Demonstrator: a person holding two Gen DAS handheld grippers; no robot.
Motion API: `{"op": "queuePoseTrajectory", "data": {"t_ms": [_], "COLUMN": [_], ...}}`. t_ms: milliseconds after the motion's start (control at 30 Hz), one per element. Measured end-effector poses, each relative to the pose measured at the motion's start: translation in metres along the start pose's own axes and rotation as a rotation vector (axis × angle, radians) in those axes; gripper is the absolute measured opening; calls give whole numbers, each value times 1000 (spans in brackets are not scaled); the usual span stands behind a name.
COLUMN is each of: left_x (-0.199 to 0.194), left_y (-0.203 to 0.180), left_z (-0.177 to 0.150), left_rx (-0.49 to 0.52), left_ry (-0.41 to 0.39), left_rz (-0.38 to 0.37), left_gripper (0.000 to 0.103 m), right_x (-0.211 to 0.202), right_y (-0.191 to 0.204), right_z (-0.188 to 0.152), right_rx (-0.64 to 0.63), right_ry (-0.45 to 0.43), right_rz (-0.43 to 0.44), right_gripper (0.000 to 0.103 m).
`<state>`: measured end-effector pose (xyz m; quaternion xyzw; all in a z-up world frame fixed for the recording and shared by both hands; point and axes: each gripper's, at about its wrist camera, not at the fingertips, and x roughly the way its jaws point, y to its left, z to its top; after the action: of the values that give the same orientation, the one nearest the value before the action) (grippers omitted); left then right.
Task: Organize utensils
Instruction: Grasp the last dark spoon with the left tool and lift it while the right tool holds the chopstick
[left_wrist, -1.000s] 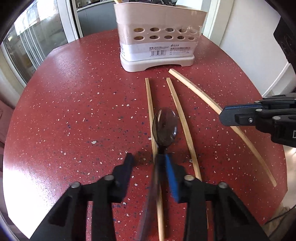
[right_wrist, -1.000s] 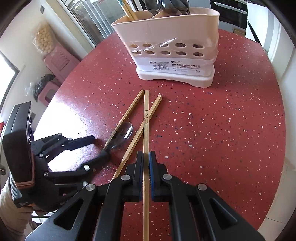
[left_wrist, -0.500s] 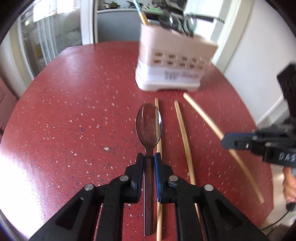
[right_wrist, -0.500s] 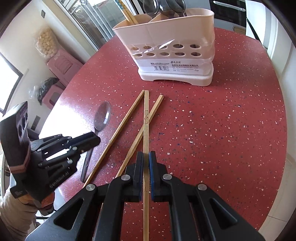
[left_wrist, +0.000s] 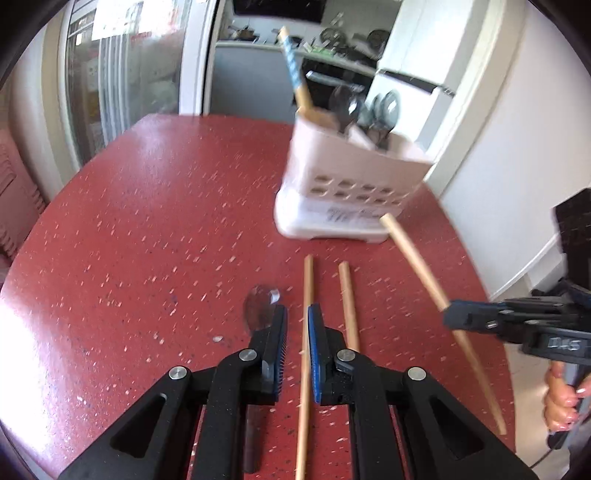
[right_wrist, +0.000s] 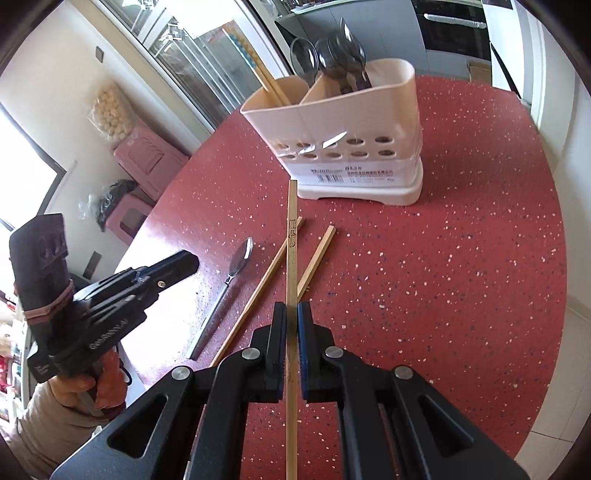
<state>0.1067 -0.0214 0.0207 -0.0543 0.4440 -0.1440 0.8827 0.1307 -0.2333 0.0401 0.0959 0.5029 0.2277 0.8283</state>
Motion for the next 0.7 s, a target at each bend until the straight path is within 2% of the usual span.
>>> {"op": "queuePoseTrajectory", "data": {"t_ms": [67,100,133,167,300,400,567,633,700], "left_x": [7,11,14,17,23,34,60,67,72], "left_y": [5,9,11,13,7,10,19,21,20], "left_z": [-4,-6,-8,-10,-15,-15,-9,-7,-5], "left_rx": [-19,-30,-36,-33,53,80,89,97,120], "left_ry": [22,37,56,72,93,124,221,267,296], "left_rz": [49,70,86,97,166,213,198,171,145], "left_gripper": [41,47,62,103,103,103,103,91,88], "right_x": [1,1,2,3,10,10,7,7,6], "right_y": [1,2,3,3,2,2,2,0,0], "right_z": [-1,-2,-3,-4,-6,-7,-8,-8,-8], "right_rx": [-3,-3,-3,-4,-7,-7,-18,-17,-18], "right_ry": [3,5,9,13,25,25,23,23,21], "right_rz": [3,6,9,11,21,27,26,27,27], "right_gripper": [6,6,6,6,6,6,6,6,6]}}
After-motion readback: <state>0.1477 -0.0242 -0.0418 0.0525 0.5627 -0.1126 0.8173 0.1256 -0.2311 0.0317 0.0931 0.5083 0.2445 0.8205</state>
